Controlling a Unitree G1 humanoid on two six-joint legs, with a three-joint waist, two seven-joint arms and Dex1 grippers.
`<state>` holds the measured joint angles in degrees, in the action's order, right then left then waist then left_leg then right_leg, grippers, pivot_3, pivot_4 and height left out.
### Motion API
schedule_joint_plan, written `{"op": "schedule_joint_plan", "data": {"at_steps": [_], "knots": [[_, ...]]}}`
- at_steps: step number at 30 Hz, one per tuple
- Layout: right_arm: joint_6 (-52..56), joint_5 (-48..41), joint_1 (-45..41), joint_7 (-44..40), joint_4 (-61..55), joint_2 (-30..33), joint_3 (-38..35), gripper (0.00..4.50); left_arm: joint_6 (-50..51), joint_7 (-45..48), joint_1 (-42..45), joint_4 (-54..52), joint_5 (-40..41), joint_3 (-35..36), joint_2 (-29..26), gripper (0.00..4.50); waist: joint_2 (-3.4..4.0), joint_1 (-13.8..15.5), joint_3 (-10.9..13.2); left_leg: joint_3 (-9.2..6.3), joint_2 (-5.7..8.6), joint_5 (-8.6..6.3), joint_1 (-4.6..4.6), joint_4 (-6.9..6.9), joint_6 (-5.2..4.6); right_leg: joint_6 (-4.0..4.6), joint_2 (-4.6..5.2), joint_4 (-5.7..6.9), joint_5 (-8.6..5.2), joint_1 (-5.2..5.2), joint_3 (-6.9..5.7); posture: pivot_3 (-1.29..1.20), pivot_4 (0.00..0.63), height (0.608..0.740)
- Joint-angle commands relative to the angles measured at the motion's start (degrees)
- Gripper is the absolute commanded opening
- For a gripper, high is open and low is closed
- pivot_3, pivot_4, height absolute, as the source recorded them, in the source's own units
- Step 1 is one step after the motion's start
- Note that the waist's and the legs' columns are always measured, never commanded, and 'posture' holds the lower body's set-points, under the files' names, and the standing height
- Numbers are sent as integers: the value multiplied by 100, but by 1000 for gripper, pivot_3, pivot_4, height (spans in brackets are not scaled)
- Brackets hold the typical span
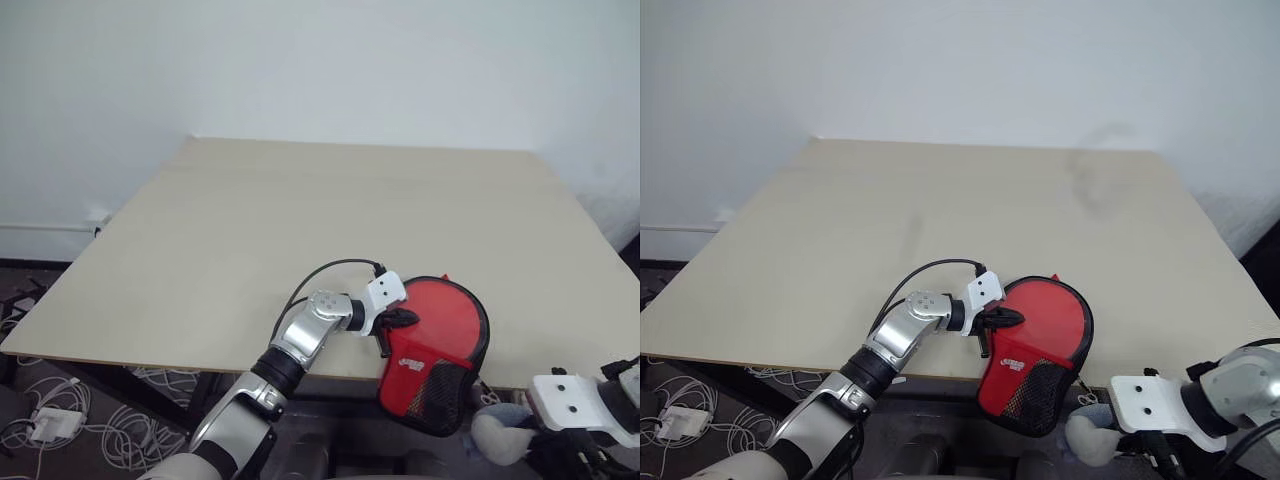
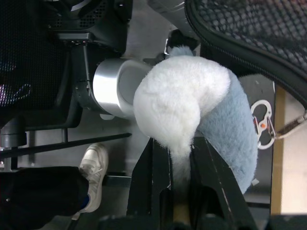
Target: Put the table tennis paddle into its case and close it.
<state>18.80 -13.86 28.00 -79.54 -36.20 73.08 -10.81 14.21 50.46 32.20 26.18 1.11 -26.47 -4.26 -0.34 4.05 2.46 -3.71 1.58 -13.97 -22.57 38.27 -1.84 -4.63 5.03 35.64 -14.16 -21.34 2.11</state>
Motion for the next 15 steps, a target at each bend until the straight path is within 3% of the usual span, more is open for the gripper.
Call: {"op": "schedule_joint_plan", "data": {"at_steps": [1,15], "knots": [[5,-36,66,-187,-262,100,290,11,192,-2,-155,417,-286,-188,-110,0,-1,1,-2,-1,0,0,0,0,0,0,0,0,0,0,0,0,0,740],[-20,151,124,-49,-1004,158,812,11,164,120,-12,537,-342,-224,-68,0,-3,28,-13,-2,0,-1,0,5,1,0,0,0,0,4,-2,0,0,740]]}}
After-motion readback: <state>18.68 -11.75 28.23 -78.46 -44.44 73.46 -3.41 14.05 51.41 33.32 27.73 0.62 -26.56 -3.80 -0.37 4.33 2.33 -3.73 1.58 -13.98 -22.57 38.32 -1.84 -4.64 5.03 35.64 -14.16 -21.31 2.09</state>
